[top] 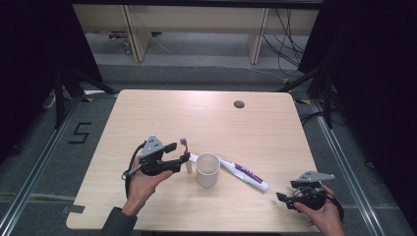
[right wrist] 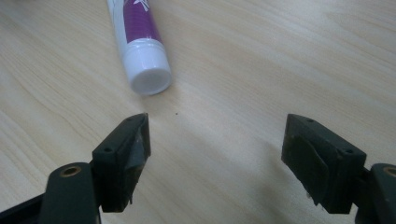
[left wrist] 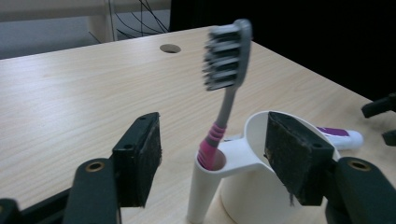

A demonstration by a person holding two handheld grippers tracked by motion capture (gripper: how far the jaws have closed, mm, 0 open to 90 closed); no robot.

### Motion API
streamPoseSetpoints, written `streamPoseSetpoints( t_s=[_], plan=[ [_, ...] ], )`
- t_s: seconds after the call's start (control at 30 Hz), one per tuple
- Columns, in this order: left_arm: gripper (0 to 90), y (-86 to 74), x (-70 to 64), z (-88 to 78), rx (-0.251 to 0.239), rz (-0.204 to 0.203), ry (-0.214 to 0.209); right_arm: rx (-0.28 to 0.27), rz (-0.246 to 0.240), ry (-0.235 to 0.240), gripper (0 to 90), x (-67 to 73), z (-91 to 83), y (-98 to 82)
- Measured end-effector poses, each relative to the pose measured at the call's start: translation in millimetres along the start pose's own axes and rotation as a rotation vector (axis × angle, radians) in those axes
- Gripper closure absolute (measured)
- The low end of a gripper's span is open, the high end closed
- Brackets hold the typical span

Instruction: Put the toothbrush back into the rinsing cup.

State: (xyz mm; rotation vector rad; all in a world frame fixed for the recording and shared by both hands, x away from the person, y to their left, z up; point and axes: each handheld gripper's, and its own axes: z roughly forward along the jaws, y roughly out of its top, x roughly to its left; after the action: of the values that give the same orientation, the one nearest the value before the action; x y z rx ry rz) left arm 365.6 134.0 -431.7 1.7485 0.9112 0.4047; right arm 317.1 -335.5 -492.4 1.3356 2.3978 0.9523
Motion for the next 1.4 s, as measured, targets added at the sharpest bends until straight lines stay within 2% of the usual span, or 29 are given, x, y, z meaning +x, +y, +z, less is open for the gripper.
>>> streamPoseSetpoints(
  t_s=[0.03, 0.17, 0.27, 0.3, 0.43, 0.57, 0.6, 0.67, 0.7, 0.83, 1.0, 1.07, 1.1, 1.13, 1.2, 1.23, 1.27, 1.33, 1.4],
  plan=[
    [33.7, 0.2, -1.4, -4.4, 0.009, 0.003, -0.011, -0.012, -0.02, 0.003, 24.5, -1.2, 0.9, -0.5],
    [32.5, -3.3, -3.1, -8.5, 0.02, 0.001, -0.019, -0.011, -0.02, -0.003, 24.5, -1.3, 0.3, -0.1],
    [31.0, -8.0, -4.1, -10.9, 0.041, 0.004, -0.014, -0.022, -0.019, -0.008, 24.5, -1.3, 0.5, -0.5],
    [31.0, -9.6, -4.1, -12.0, 0.047, 0.008, -0.012, -0.01, 0.001, -0.002, 24.5, -0.3, -0.7, 0.2],
    [29.8, -15.7, -4.1, -16.8, 0.057, 0.002, -0.009, -0.024, -0.018, -0.006, 24.5, -1.2, 0.5, -0.5],
    [26.9, -20.3, -4.5, -21.8, 0.069, 0.002, -0.011, -0.012, 0.001, -0.001, 24.5, -0.4, -0.9, 0.1],
    [26.4, -22.0, -4.4, -22.4, 0.065, 0.0, -0.012, -0.025, -0.021, -0.009, 24.5, -1.7, 0.6, -0.8],
    [24.1, -25.9, -5.1, -24.6, 0.076, -0.008, -0.01, -0.015, 0.002, -0.002, 24.5, -1.0, -0.8, -0.3],
    [24.1, -27.6, -5.3, -25.1, 0.079, -0.007, -0.011, -0.035, -0.026, -0.007, 24.5, -2.8, 1.1, -1.0],
    [21.4, -36.4, -7.8, -26.6, 0.12, 0.004, -0.02, -0.035, -0.023, -0.003, 24.5, -2.7, 1.0, -1.0],
    [20.3, -45.1, -10.7, -29.6, 0.139, 0.009, -0.031, -0.031, -0.029, 0.007, 24.5, -4.1, 0.8, -1.3],
    [19.9, -47.8, -11.9, -30.9, 0.14, 0.01, -0.034, -0.034, -0.024, 0.0, 24.5, -4.4, 1.1, -2.1],
    [19.3, -48.9, -12.5, -32.0, 0.148, 0.017, -0.03, -0.025, -0.006, 0.002, 24.5, -3.9, 0.1, -1.6],
    [19.0, -50.3, -13.1, -32.5, 0.152, 0.02, -0.027, -0.024, 0.003, 0.021, 24.5, -4.1, 0.6, -1.9],
    [18.2, -53.9, -14.3, -32.4, 0.154, 0.015, -0.03, -0.028, -0.019, 0.014, 24.5, -6.1, 0.3, -2.6],
    [17.7, -55.3, -14.7, -33.1, 0.167, 0.017, -0.027, -0.023, -0.002, 0.018, 24.5, -5.4, -0.5, -2.3],
    [17.6, -57.2, -14.7, -33.2, 0.17, 0.017, -0.033, -0.034, -0.007, 0.02, 24.5, -6.0, 0.5, -2.6],
    [16.9, -60.8, -15.9, -33.9, 0.171, 0.017, -0.021, -0.034, -0.01, 0.011, 24.5, -6.3, 0.0, -2.8],
    [16.5, -64.5, -14.9, -36.4, 0.193, 0.023, -0.019, -0.024, -0.008, 0.014, 24.5, -5.9, -0.5, -2.7]
  ],
)
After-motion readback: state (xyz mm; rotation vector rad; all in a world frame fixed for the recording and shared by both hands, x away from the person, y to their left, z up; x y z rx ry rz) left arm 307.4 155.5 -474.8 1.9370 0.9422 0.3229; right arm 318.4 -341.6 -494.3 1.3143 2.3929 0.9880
